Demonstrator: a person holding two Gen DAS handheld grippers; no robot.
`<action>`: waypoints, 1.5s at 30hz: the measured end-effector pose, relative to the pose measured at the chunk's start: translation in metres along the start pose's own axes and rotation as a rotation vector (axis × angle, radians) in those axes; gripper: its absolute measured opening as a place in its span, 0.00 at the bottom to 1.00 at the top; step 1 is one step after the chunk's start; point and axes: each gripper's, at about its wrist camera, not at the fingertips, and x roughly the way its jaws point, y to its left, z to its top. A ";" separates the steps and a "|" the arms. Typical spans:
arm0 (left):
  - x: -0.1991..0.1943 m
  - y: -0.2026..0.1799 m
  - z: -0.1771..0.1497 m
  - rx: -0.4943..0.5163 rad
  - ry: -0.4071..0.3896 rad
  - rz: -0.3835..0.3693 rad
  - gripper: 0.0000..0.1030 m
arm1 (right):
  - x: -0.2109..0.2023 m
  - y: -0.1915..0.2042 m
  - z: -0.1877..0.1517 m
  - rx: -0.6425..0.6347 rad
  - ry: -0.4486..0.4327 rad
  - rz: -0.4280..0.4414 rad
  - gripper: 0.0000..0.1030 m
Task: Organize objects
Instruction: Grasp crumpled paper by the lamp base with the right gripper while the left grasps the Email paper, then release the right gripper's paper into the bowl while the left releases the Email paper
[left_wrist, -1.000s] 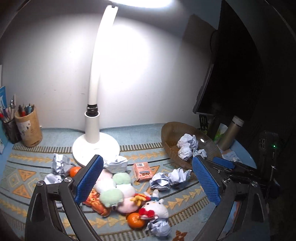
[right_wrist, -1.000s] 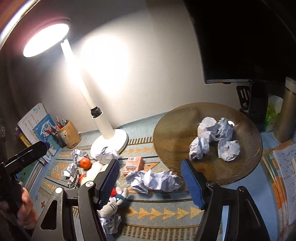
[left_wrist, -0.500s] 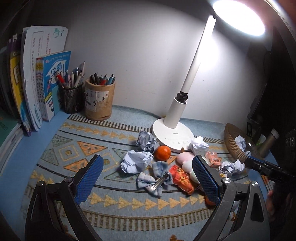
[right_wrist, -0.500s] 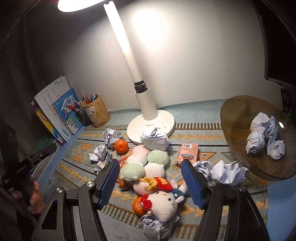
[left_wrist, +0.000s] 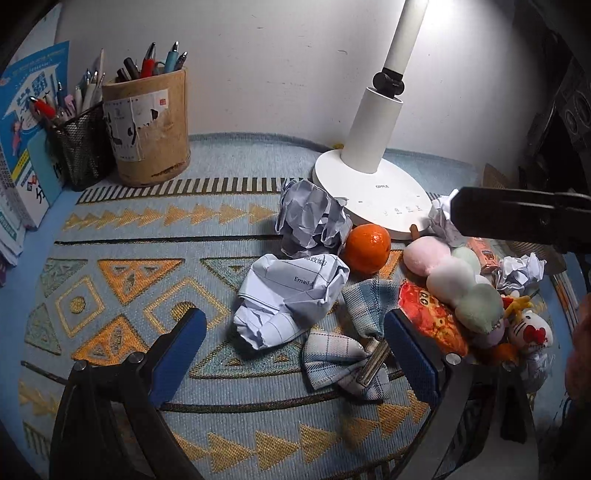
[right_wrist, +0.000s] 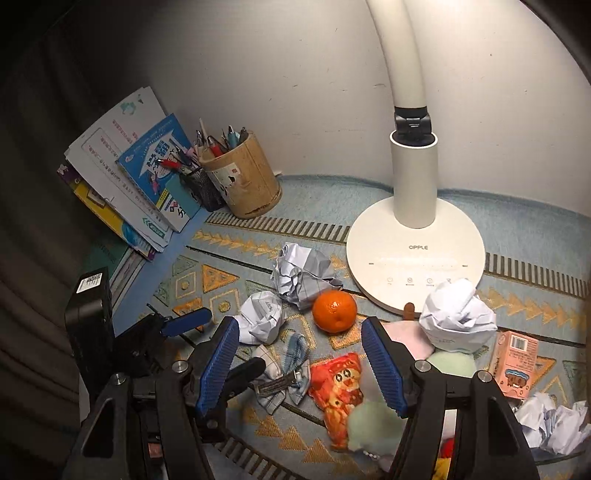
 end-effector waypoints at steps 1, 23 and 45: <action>0.004 -0.001 0.001 0.002 0.002 -0.005 0.94 | 0.010 0.000 0.006 0.013 0.015 0.006 0.66; 0.013 0.017 -0.004 -0.096 -0.018 -0.030 0.53 | 0.118 0.007 0.041 -0.009 0.134 -0.114 0.50; -0.068 -0.104 0.041 0.047 -0.250 -0.154 0.52 | -0.118 -0.056 -0.001 0.124 -0.216 -0.096 0.46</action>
